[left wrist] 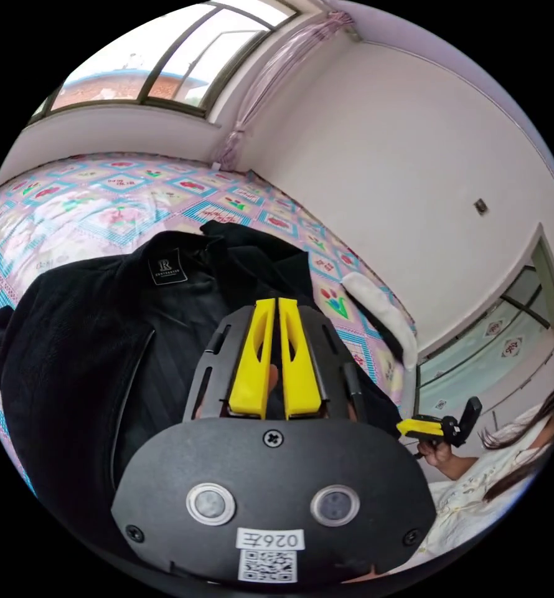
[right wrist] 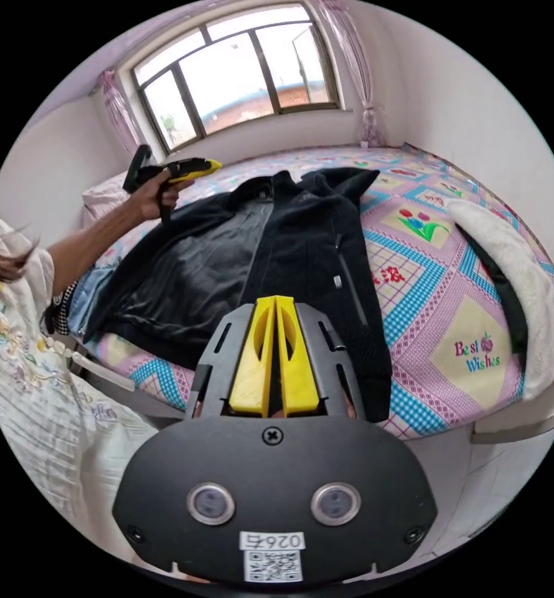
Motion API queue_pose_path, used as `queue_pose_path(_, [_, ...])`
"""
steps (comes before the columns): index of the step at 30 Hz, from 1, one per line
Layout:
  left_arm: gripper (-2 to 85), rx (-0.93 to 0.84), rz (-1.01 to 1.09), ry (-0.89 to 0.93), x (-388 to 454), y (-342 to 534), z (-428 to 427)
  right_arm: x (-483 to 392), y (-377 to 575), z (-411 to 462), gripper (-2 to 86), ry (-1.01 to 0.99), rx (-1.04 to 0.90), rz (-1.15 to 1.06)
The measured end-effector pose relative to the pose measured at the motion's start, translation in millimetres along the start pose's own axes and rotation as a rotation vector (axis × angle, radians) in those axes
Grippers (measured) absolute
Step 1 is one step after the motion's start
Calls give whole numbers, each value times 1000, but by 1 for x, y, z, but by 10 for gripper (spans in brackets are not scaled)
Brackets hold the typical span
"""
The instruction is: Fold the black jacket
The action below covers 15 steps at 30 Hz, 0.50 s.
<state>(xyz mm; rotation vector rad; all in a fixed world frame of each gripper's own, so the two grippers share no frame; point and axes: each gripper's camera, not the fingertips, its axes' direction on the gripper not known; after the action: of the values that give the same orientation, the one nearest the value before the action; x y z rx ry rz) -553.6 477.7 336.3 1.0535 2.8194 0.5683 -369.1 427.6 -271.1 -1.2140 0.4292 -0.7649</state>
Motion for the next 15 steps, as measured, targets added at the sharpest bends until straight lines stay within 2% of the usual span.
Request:
queue_pose_path(2, [119, -59, -31, -19, -32, -17, 44, 2, 6, 16, 47, 22, -47, -7])
queue_pose_path(5, [171, -147, -50, -24, -66, -38, 96, 3, 6, 45, 122, 28, -132, -1])
queue_pose_path(10, [201, -220, -65, -62, -105, -69, 154, 7, 10, 79, 129, -5, -206, 66])
queue_pose_path(15, [195, -294, -55, -65, -125, -101, 196, -8, 17, 97, 142, 150, -230, 12])
